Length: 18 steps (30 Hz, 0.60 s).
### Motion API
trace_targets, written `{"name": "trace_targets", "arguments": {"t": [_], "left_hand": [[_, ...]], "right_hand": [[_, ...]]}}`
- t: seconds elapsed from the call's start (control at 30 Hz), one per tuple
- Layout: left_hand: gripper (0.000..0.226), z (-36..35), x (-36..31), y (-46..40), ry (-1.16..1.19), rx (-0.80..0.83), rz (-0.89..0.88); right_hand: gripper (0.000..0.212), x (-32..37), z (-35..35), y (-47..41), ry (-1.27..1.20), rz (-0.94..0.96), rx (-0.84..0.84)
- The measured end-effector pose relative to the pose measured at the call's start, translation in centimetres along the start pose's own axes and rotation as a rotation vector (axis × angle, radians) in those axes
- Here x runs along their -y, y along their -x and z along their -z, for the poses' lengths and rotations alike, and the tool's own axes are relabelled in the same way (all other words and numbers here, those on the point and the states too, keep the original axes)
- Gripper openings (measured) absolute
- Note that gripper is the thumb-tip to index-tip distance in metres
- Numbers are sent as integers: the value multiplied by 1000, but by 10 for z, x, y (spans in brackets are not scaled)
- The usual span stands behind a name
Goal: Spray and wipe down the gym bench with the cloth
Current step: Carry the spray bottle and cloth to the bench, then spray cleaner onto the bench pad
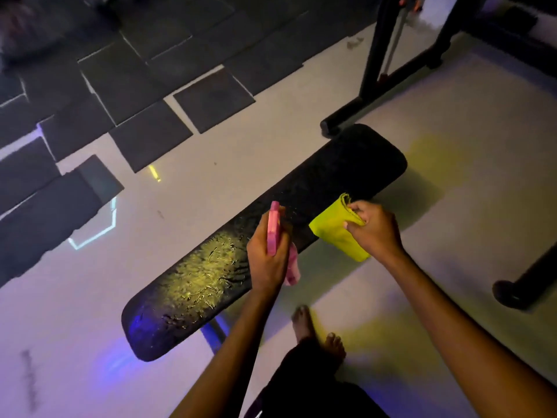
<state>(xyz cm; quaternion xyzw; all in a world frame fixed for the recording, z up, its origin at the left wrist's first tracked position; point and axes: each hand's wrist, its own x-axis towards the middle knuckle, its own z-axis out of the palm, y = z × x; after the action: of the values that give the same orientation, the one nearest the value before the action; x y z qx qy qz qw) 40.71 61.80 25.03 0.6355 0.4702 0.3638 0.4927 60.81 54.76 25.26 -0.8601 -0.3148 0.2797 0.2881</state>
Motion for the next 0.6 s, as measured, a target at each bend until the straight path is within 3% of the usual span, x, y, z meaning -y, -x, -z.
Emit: {"name": "trace_targets", "arguments": {"t": [0.27,0.6], "left_hand": [[12,-5,76,-80,-94,-206,109],[36,13,154,-145,-214,-314,235]], "right_hand": [[26,19,-76,-139,114,132,166],[31,50,-185,-224,293,406,279]]}}
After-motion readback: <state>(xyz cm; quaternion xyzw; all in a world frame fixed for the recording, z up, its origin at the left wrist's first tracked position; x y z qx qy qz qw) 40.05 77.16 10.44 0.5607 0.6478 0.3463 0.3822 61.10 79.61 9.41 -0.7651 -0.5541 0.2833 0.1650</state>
